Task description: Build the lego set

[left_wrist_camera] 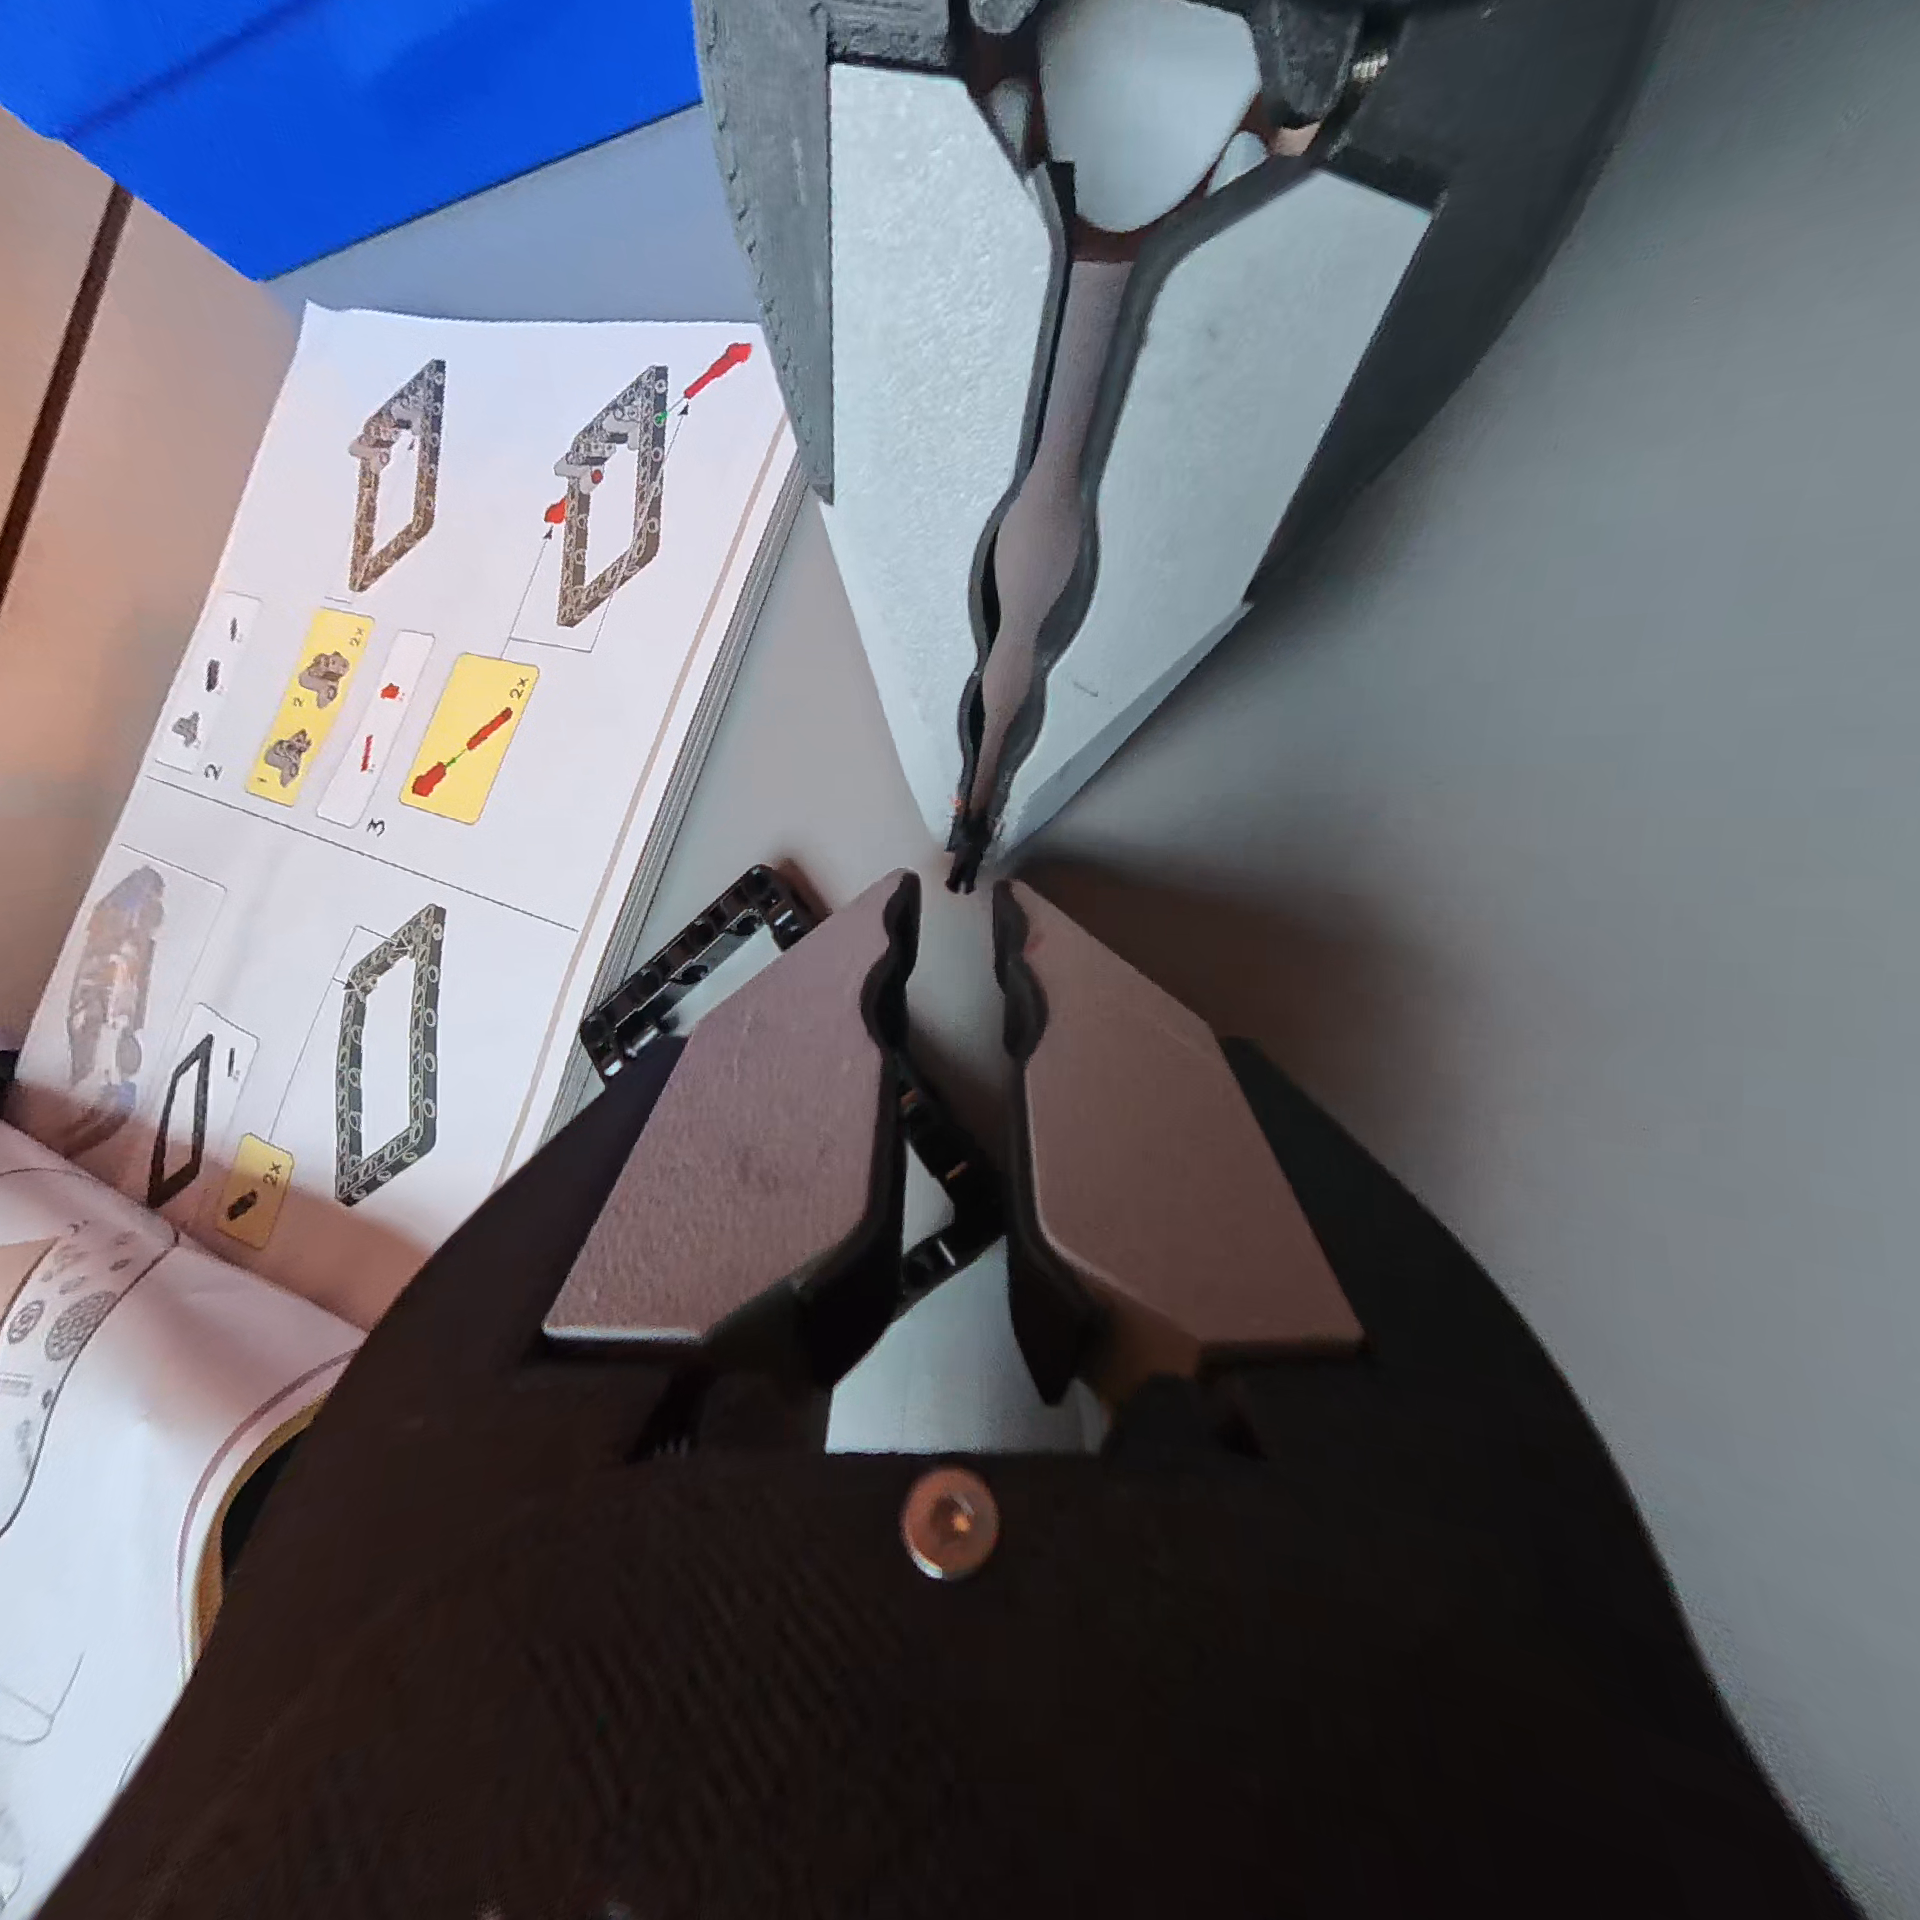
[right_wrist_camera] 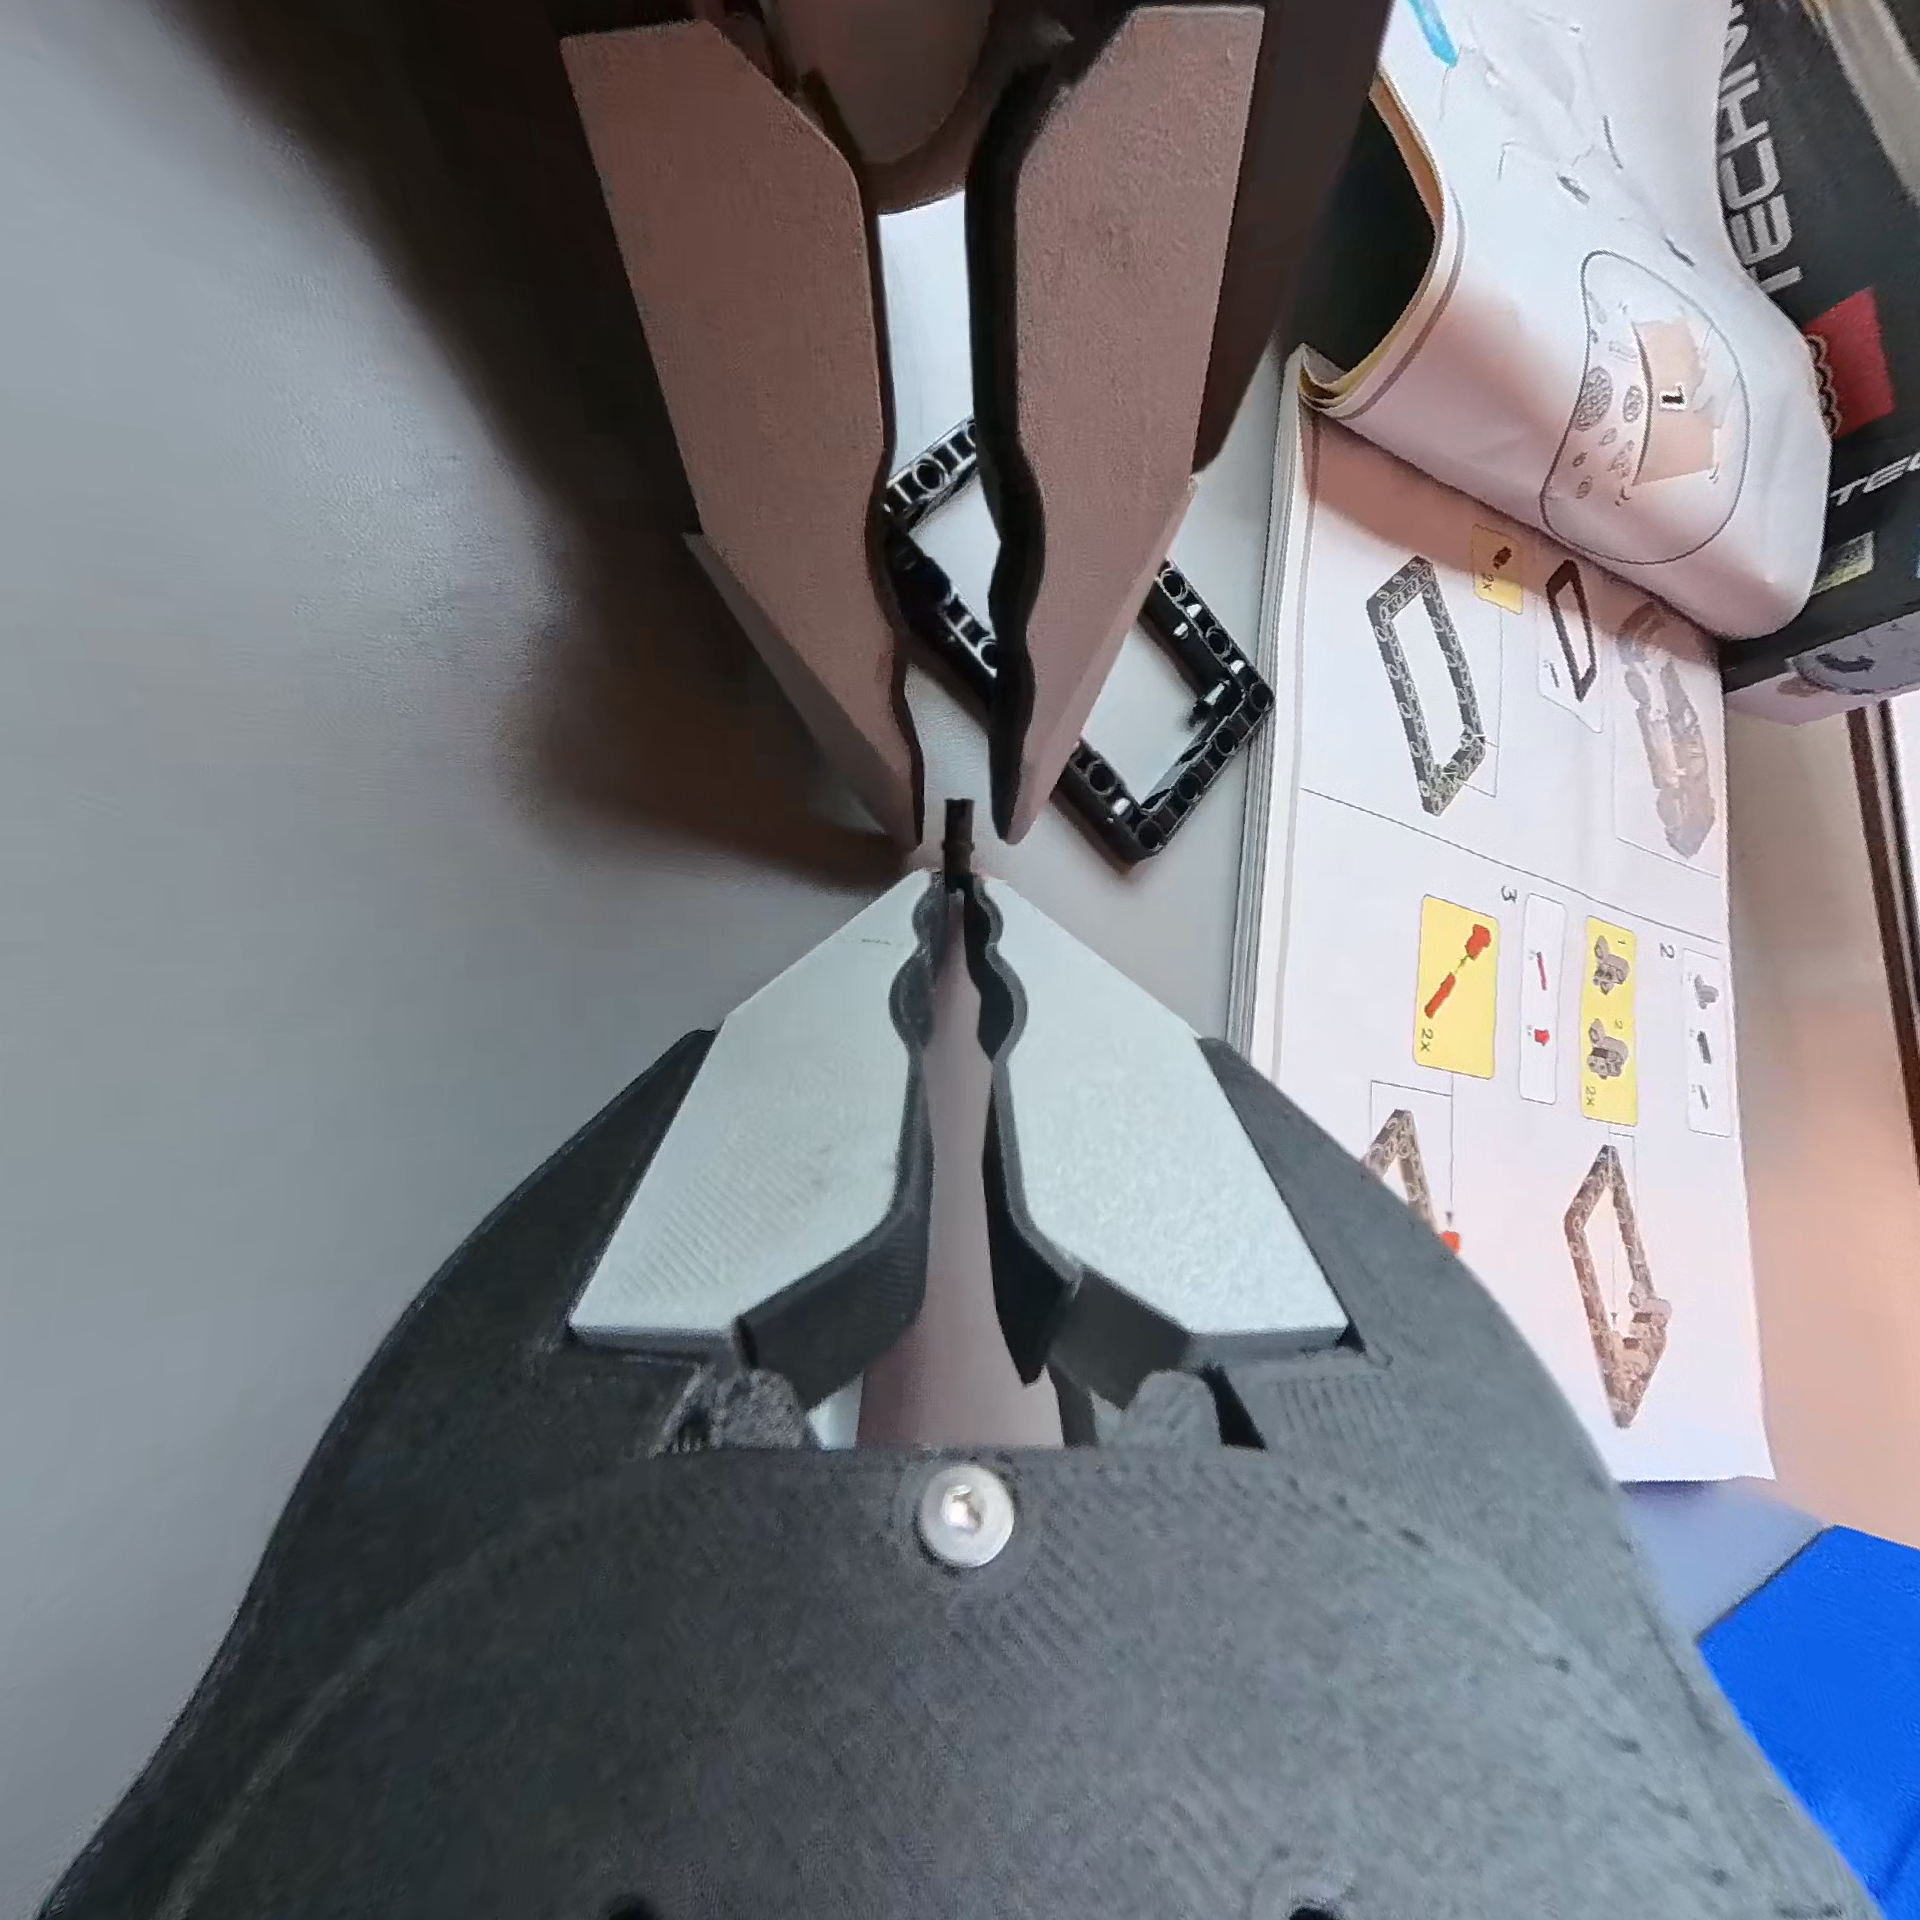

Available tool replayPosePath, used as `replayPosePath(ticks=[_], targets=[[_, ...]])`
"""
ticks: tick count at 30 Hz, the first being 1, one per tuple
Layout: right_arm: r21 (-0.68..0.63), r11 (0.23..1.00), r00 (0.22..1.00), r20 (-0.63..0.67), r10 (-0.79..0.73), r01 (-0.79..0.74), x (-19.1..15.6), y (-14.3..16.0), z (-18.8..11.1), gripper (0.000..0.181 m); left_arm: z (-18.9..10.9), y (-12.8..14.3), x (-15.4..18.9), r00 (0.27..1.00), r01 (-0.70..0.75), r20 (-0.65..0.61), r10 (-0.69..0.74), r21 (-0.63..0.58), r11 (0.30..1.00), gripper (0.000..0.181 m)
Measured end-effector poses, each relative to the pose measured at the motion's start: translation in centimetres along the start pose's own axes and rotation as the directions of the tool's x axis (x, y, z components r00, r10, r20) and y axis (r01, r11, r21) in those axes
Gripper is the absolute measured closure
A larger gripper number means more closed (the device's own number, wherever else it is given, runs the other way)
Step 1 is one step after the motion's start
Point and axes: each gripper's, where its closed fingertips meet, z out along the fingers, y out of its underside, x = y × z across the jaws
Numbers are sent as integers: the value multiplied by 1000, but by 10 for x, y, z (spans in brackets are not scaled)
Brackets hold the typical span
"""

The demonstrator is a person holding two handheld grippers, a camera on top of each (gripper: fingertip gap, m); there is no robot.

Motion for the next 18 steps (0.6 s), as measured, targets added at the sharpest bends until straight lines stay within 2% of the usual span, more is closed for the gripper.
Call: replayPosePath(ticks=[5, 11, 18], targets=[[-45, 996, 995, -59, -78, 76, 3, 0, 1, 181, -2, -2, 0, 1000, 26, -7, -26, -6, 1000, 178], [-156, 967, 962, -154, -225, 201, 6, 0, 2, 181, 0, 4, -2, 999, -33, 38, 35, -65, 997, 179], [-144, 963, 951, -179, -253, 229, 6, -2, 3, 181, -2, 6, -1, 998, -47, 28, 49, -63, 997, 180]])
